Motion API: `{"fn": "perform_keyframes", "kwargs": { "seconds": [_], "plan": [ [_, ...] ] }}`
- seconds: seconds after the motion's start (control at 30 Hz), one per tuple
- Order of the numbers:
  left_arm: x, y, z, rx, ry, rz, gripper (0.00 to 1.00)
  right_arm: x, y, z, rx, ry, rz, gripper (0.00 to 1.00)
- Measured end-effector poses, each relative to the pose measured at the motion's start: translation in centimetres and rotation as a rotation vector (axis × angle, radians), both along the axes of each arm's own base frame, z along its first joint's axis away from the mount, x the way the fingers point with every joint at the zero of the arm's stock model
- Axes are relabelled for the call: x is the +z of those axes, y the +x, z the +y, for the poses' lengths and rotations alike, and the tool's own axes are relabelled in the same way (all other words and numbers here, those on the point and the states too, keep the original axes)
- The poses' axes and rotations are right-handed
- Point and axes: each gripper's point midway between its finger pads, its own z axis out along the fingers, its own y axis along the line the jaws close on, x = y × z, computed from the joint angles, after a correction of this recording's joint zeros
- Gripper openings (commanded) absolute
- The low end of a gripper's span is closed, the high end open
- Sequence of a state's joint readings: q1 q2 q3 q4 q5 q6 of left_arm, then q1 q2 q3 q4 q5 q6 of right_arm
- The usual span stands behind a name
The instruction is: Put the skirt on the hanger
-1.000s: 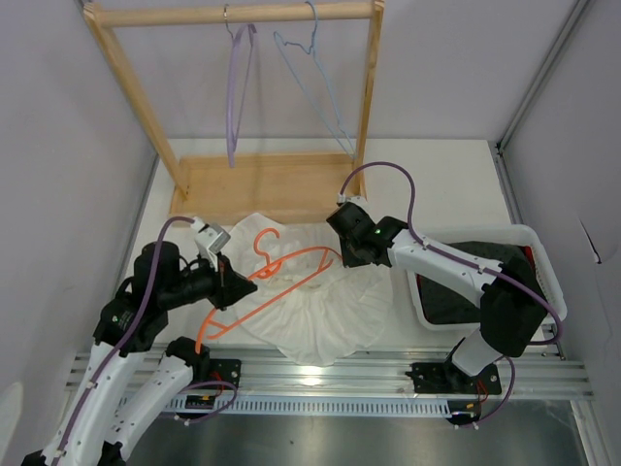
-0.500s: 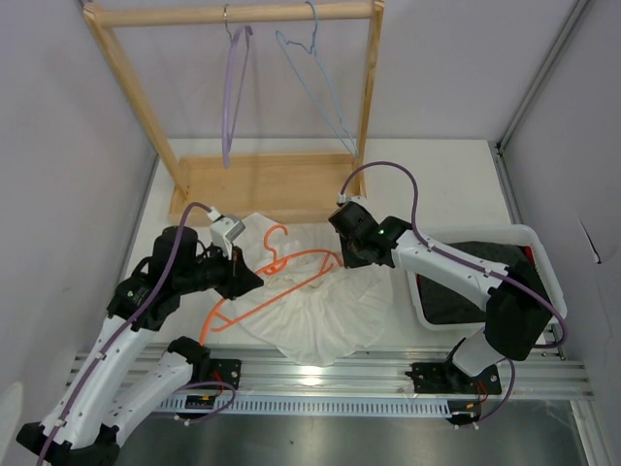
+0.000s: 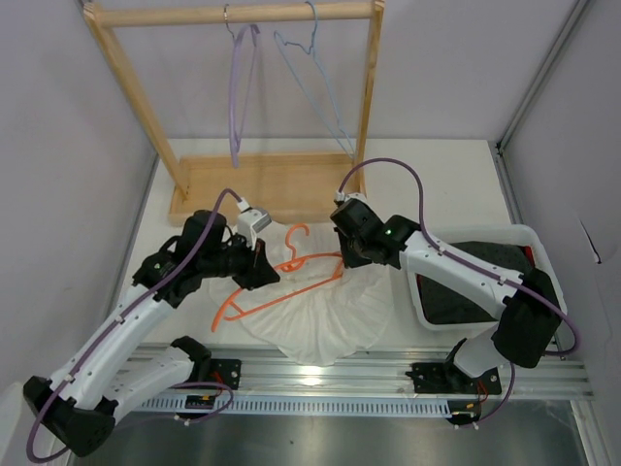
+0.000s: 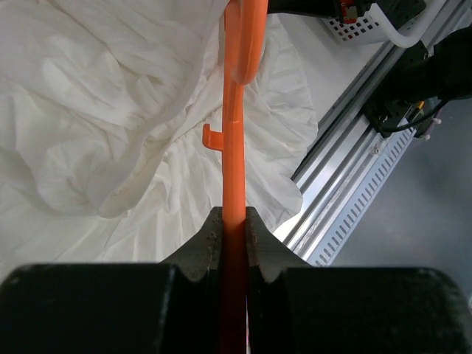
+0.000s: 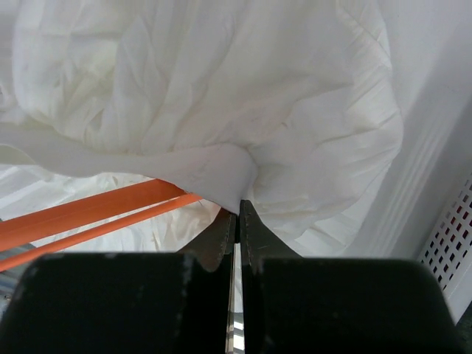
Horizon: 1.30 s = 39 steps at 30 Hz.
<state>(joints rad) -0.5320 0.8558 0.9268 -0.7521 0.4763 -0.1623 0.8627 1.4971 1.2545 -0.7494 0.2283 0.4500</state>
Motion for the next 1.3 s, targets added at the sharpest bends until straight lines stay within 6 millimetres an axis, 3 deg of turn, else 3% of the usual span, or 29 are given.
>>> {"fn": "perform_keyframes", "kwargs": {
  "seconds": [0.3, 0.57, 0.73, 1.1, 1.3],
  "plan": [
    [-1.1, 2.1, -1.5, -0.030, 0.035, 0.004, 0.00, 0.2, -0.2, 0.1, 0.018, 0.007, 0.004, 0.00],
    [1.9, 2.9, -1.5, -0.037, 0.026, -0.078, 0.00, -0.2, -0.5, -0.7, 0.011, -0.011, 0.008, 0.00],
    [2.2, 3.0, -1.4, -0.043, 0.033, -0.096, 0.00, -1.3, -1.0, -1.4, 0.008, -0.041, 0.031, 0.00],
    [-0.7, 3.1, -3.0, -0.112, 0.033, 0.004, 0.00, -1.3, -1.1, -1.7, 0.004, -0.055, 0.031, 0.00],
    [-1.3, 3.5, -3.7, -0.134, 0.023, 0.024, 0.00, 0.5, -0.3, -1.2, -0.004, -0.042, -0.004, 0.00]
  ]
}}
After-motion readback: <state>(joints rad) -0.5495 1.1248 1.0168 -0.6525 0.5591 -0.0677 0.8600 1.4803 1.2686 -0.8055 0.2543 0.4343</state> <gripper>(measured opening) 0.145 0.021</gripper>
